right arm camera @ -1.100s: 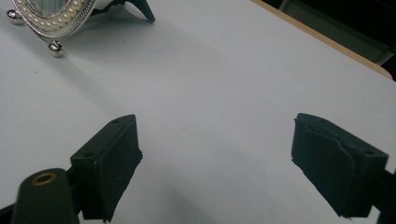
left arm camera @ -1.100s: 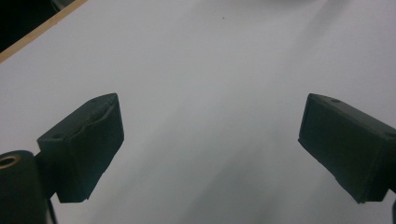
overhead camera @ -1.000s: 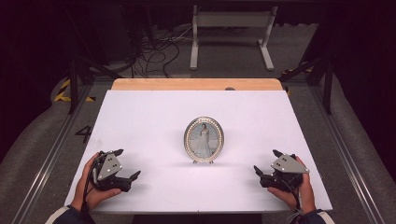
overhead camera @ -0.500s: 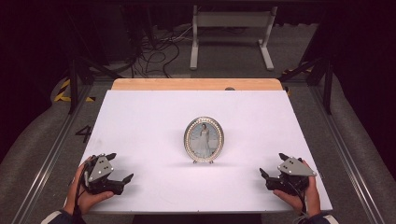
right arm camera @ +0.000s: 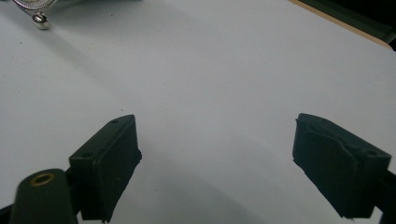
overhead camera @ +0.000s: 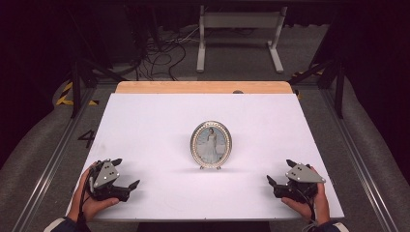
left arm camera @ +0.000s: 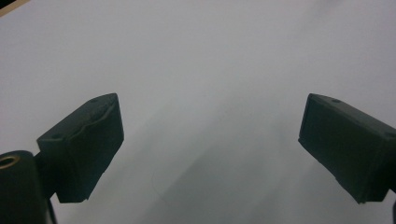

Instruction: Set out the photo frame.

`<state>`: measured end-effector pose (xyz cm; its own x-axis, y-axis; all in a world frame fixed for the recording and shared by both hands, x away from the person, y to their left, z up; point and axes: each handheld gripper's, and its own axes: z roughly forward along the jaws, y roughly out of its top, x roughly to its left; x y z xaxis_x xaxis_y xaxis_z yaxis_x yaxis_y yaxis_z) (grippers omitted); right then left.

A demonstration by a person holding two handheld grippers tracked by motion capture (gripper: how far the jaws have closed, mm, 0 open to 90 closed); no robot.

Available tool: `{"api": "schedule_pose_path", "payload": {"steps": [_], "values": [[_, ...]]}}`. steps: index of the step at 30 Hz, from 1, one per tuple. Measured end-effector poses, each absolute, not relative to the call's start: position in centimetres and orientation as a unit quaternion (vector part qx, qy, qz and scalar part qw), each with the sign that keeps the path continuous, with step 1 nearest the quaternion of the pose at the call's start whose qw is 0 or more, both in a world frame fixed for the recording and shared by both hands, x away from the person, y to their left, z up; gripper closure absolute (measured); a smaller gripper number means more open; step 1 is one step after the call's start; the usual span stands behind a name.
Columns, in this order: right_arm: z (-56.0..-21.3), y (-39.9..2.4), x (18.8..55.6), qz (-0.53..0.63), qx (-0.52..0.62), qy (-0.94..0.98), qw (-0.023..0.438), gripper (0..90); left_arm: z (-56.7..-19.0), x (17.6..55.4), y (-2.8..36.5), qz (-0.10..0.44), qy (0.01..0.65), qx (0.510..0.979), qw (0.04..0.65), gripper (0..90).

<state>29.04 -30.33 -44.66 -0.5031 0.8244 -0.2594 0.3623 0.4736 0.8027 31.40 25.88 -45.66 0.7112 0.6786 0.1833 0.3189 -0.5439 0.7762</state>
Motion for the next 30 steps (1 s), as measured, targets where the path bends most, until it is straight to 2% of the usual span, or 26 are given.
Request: {"api": "schedule_pose_path", "payload": {"steps": [30], "values": [[-44.85,-30.14,28.88,0.348,0.374,0.793,0.331,14.2,-45.74,31.29,25.65,0.245,0.284,0.850,0.369,6.9]]}}
